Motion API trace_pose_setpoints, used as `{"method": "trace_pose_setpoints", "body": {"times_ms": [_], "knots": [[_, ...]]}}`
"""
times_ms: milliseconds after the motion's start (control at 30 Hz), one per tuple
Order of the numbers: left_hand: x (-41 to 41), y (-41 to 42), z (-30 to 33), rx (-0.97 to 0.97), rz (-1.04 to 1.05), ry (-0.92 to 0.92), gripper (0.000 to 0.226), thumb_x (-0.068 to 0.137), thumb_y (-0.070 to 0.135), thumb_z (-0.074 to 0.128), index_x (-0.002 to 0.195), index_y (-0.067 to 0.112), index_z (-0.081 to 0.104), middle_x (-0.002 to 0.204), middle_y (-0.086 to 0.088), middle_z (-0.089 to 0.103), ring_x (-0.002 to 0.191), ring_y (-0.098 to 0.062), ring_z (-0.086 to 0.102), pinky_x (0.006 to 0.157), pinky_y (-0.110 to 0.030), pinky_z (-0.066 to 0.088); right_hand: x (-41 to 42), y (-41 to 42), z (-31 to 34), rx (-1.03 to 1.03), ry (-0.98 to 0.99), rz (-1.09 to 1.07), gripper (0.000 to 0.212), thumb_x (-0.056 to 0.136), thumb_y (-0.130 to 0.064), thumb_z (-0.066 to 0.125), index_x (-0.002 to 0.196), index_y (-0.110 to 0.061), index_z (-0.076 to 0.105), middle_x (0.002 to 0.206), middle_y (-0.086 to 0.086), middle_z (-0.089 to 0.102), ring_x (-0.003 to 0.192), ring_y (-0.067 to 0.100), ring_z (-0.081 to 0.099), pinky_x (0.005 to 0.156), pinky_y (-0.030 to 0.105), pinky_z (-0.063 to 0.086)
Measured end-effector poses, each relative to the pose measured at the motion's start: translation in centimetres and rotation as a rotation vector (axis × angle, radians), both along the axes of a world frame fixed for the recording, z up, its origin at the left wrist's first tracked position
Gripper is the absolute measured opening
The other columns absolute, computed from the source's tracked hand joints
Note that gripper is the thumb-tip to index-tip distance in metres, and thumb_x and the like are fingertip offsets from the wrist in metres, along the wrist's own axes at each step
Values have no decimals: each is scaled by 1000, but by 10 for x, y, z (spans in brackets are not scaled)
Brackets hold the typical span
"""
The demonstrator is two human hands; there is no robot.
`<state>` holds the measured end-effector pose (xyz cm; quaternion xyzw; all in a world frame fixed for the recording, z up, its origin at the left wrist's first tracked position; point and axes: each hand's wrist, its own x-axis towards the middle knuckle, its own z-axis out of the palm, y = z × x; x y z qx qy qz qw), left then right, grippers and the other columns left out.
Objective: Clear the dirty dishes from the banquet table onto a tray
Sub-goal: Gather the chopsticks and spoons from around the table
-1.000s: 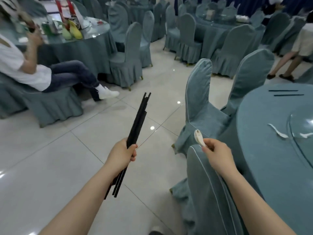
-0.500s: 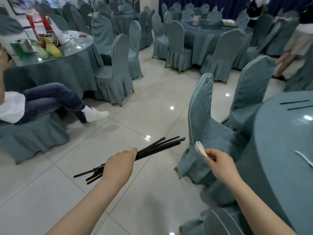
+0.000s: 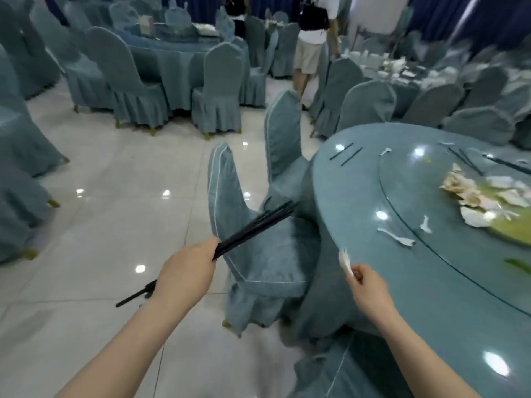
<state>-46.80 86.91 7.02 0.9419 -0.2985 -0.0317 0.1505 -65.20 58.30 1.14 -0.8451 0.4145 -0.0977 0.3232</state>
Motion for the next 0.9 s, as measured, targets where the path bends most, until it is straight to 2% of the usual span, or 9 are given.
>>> {"method": "trace_pose_setpoints", "body": {"times_ms": [100,200,267,367,533,667,733,833,900], "knots": [[38,-39,18,-71,-157,68,9,93,17,42,92,25,46,75,3,60,63,-15,53,58,-33,45,-5,-14,0,24,9,-200,28,97,-41,43,85,-20,56,73,-5,58,63,14,51,56,31,37],[74,-87,28,-133,-285,117,9,92,16,44,92,25,46,78,1,62,65,-16,56,58,-32,46,-13,-25,-4,60,-14,-387,11,95,-25,49,92,-18,56,84,2,64,72,17,57,61,31,41],[91,-119,32,-148,-337,133,8,94,20,45,89,26,47,78,4,63,65,-15,57,55,-29,43,-21,-30,-2,89,-23,-492,8,95,-23,48,96,-19,56,86,1,65,77,22,61,66,33,45],[114,-163,28,-202,-368,172,17,94,22,44,82,32,48,73,11,64,63,-11,58,51,-26,39,-30,-40,-5,90,-41,-599,11,94,-16,49,97,-19,60,79,6,66,71,25,61,59,31,42],[149,-243,16,-203,-422,216,20,95,22,46,79,33,48,70,11,64,64,-11,60,54,-27,43,-26,-90,-20,91,-29,-721,17,91,-14,52,80,-14,66,63,11,62,55,25,52,52,29,35],[176,-306,-2,-179,-400,233,13,95,28,48,84,33,52,66,12,64,63,-6,60,53,-25,40,1,-154,-44,187,-15,-774,27,86,-6,53,60,-14,56,50,2,47,47,19,38,47,27,25],[187,-338,-9,-159,-383,232,15,95,27,49,80,32,51,64,12,64,62,-5,60,52,-25,39,15,-190,-54,229,28,-810,32,81,2,50,53,-13,50,50,2,41,51,20,34,48,28,22],[199,-382,-23,-103,-351,287,15,95,28,49,81,32,52,65,10,65,63,-6,62,54,-26,42,31,-243,-71,310,80,-868,24,80,6,48,65,-7,62,58,8,50,58,22,43,49,28,29],[205,-404,-32,-61,-338,323,15,96,29,48,82,32,52,66,9,65,63,-8,62,55,-26,43,39,-268,-80,338,98,-886,21,83,6,48,72,-3,63,60,10,53,58,24,48,50,28,32]]}}
